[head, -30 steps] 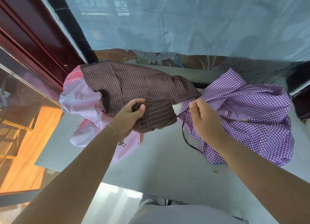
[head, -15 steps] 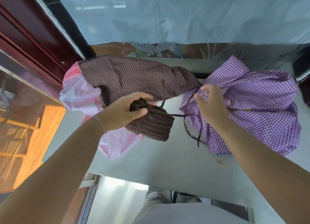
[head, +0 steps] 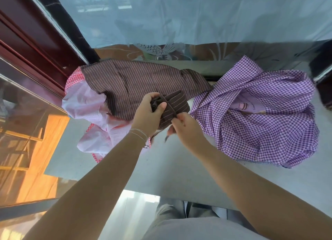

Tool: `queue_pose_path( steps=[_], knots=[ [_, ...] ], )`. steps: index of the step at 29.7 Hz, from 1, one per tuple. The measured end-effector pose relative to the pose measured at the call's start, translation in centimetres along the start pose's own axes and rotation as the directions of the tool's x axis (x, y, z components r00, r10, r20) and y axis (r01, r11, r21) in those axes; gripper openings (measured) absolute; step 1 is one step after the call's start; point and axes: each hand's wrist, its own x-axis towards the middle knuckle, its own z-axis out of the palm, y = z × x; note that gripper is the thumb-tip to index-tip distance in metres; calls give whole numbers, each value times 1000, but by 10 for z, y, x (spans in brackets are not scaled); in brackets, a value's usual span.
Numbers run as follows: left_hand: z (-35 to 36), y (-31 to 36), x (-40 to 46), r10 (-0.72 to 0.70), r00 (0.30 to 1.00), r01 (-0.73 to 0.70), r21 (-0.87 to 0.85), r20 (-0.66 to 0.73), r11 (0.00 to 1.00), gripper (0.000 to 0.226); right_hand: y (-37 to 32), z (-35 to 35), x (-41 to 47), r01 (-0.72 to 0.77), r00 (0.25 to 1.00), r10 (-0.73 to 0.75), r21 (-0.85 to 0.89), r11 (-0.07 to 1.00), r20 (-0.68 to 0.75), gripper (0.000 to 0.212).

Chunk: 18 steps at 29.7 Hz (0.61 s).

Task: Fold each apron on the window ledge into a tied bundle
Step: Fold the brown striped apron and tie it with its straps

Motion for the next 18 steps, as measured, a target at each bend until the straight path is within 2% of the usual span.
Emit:
queue_pose_path(
  steps=[1, 2, 4, 5, 6, 7, 8, 9, 10, 12, 13, 14, 16, 18],
  knots=[
    [-7, 1, 3, 2, 999, -3, 31, 50, 1000, 30, -4, -6, -2, -44, 997, 33, 162, 986, 66, 22],
    [-15, 1, 7, 29, 993, -41, 100, 116, 994, 31, -8, -16, -4, -72, 995, 53, 254, 965, 83, 27],
    [-35, 2, 7, 122, 952, -198, 266, 279, 943, 33, -17, -47, -4, -103, 995, 99, 280, 955, 29, 38],
    [-42, 2, 5, 168, 919, -286, 307, 358, 908, 34, -21, -66, -4, -114, 993, 107, 235, 965, 44, 45],
    [-49, 4, 0, 218, 882, -366, 315, 418, 876, 36, -23, -84, -3, -129, 986, 119, 77, 989, 121, 50],
    [-53, 5, -6, 289, 841, -450, 294, 457, 843, 36, -26, -100, -1, -120, 957, 169, -209, 971, 236, 51],
    [-55, 7, -12, 396, 782, -564, 276, 482, 778, 36, -28, -111, 1, -68, 916, 250, -492, 868, 315, 46],
    [-56, 9, -19, 512, 690, -696, 277, 511, 662, 35, -27, -117, 4, 24, 896, 273, -652, 758, 350, 36],
    [-58, 12, -25, 610, 570, -814, 281, 550, 508, 34, -27, -118, 7, 124, 903, 198, -673, 729, 381, 31],
    [-58, 18, -35, 714, 304, -949, 263, 631, 172, 32, -34, -107, 10, 329, 898, -131, -441, 835, 420, 40],
    [-57, 22, -39, 730, 179, -971, 239, 659, 23, 29, -41, -95, 10, 412, 864, -256, -316, 854, 434, 42],
    [-57, 26, -43, 728, 68, -973, 206, 682, -101, 27, -49, -83, 10, 464, 829, -318, -247, 851, 461, 40],
    [-58, 31, -47, 697, -92, -952, 141, 711, -270, 21, -54, -61, 11, 501, 790, -302, -278, 820, 534, 35],
    [-60, 32, -46, 679, -159, -934, 113, 717, -338, 19, -58, -49, 10, 451, 783, -213, -298, 841, 584, 45]
  ],
)
